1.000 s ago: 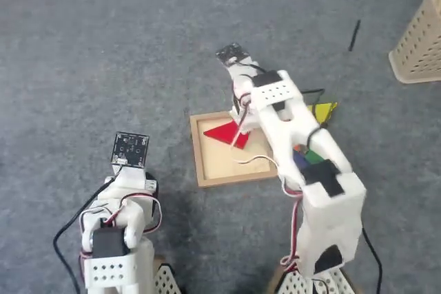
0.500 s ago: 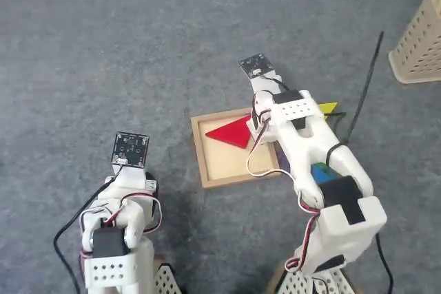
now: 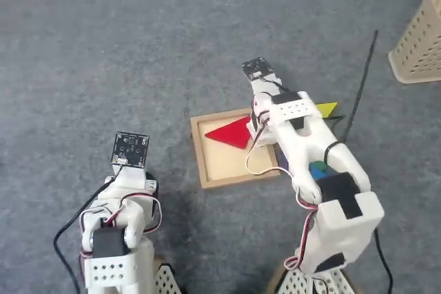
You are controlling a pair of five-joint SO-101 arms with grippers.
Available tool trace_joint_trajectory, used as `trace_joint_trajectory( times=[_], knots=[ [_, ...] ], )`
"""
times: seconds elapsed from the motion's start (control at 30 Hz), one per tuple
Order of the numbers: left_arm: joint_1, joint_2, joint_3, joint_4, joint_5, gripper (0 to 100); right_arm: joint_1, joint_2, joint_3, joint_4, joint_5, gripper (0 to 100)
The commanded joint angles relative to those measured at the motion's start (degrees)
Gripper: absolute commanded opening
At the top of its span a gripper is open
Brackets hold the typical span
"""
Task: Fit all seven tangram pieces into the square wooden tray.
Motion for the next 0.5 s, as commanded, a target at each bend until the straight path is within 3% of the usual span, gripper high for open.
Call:
trace_joint_trajectory(
  times=[0.0, 0.2, 0.47],
  knots=[
    [0.18, -1.23, -0.57, 0.00, 0.44, 7, 0.48, -0.40, 0.26, 3.91, -0.88, 0.6],
    [0.18, -1.23, -0.57, 0.00, 0.44, 7, 0.66, -6.37, 7.91, 2.33, -2.46, 0.6],
    [0.18, -1.23, -0.57, 0.00, 0.44, 7, 6.29, -17.01, 15.47, -0.75, -2.11, 0.7]
  ],
)
